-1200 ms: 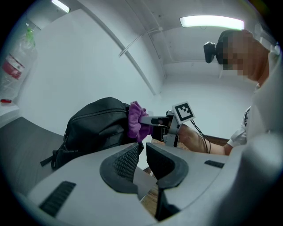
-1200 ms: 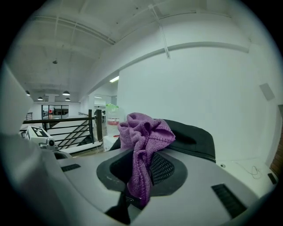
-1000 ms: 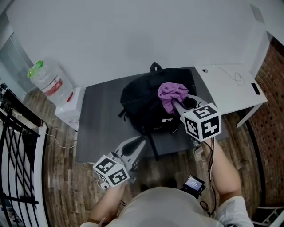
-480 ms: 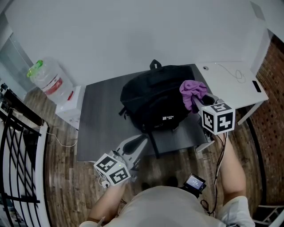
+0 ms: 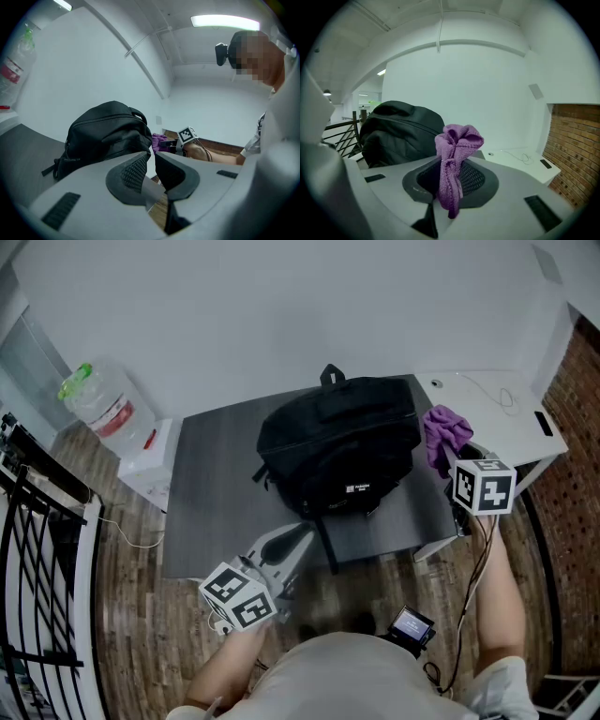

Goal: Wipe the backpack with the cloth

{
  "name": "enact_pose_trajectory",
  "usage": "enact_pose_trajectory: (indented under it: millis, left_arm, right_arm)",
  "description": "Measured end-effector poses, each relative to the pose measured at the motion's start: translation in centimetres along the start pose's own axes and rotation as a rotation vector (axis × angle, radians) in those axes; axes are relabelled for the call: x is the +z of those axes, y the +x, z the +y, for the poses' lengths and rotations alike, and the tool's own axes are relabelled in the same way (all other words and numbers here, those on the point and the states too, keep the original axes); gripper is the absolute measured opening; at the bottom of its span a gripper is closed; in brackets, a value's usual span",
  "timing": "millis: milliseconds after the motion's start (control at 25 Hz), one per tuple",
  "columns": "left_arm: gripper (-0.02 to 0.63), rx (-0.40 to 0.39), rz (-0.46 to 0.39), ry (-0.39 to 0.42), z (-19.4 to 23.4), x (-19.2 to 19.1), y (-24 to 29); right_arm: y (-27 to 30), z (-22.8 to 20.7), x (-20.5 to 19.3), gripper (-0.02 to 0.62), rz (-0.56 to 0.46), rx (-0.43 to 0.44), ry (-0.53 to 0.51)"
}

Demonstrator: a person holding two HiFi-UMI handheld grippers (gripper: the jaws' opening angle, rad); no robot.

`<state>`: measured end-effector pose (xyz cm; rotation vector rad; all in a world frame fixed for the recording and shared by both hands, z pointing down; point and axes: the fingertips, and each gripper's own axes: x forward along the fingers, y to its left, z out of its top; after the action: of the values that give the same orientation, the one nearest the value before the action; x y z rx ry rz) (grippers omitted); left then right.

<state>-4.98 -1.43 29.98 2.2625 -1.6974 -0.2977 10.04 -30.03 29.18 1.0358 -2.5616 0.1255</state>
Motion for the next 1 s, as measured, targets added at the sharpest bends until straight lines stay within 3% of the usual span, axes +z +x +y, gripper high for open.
enact_pose_trajectory:
  millis: [240, 440, 720, 1000]
  left_arm:
    - [0.057, -0.007, 0.001, 0.008, 0.3, -0.1, -0.1]
    - [0.057, -0.009, -0.001, 0.009, 0.6, 0.0, -0.1]
    - [0.057, 0.003, -0.004, -0.008, 0.9, -0.1, -0.4]
    - [0.057, 0.019, -0.018, -0.022, 1.3, -0.1, -1.1]
  right_arm:
    - [-0.9, -2.3, -0.8, 0.078, 0.0, -0.048, 0.044]
    - [-2.4, -1.2, 0.2, 0.078, -0.05, -0.028, 0.038]
    - [-4.8, 6.0, 3.4, 0.078, -0.162, 0.123, -0.034]
    - [-5.1, 14.6, 4.8, 0.078, -0.19, 0.298, -0.092]
